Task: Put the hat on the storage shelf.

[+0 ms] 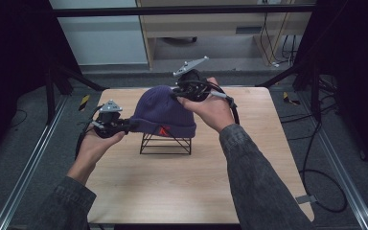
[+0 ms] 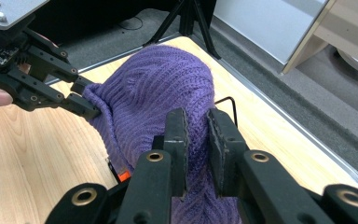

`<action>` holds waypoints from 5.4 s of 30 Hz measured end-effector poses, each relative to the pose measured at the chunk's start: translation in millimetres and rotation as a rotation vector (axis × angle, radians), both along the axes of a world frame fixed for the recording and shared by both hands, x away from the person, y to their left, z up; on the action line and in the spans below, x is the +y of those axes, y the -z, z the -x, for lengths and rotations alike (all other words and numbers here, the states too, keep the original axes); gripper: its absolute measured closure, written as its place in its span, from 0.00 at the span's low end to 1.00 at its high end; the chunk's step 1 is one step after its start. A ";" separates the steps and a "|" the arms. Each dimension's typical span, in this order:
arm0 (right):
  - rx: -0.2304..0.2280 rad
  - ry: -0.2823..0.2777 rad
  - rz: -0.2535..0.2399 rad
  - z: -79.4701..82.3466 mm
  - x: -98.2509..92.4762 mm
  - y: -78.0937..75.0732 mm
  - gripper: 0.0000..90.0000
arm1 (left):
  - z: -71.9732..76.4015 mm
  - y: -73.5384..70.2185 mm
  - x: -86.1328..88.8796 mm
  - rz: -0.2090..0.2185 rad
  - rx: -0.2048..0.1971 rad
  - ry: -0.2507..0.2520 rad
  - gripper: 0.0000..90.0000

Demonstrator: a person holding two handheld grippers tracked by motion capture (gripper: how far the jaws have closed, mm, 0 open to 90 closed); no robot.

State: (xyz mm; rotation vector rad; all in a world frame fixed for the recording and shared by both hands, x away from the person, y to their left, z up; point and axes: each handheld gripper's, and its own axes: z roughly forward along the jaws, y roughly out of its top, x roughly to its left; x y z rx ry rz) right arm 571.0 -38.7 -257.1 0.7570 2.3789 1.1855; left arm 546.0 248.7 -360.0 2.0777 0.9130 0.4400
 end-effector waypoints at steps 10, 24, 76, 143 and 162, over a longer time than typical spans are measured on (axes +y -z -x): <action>0.023 -0.008 0.019 2.2 2.1 13.9 0.87 | 0.8 12.6 -0.4 -0.015 0.018 0.007 0.79; 0.070 -0.023 0.045 5.7 8.7 40.6 0.87 | 0.2 41.4 1.1 -0.053 0.073 0.009 0.79; 0.030 0.102 -0.043 42.0 -52.2 39.1 0.47 | 46.3 85.3 42.9 0.001 0.090 -0.250 0.09; 0.277 0.547 -0.085 62.1 -196.6 240.0 0.13 | 49.0 141.4 55.3 -0.136 0.156 -0.265 0.00; 0.152 0.563 0.002 75.3 -176.4 254.8 0.10 | 47.8 141.4 50.9 -0.141 0.155 -0.238 0.00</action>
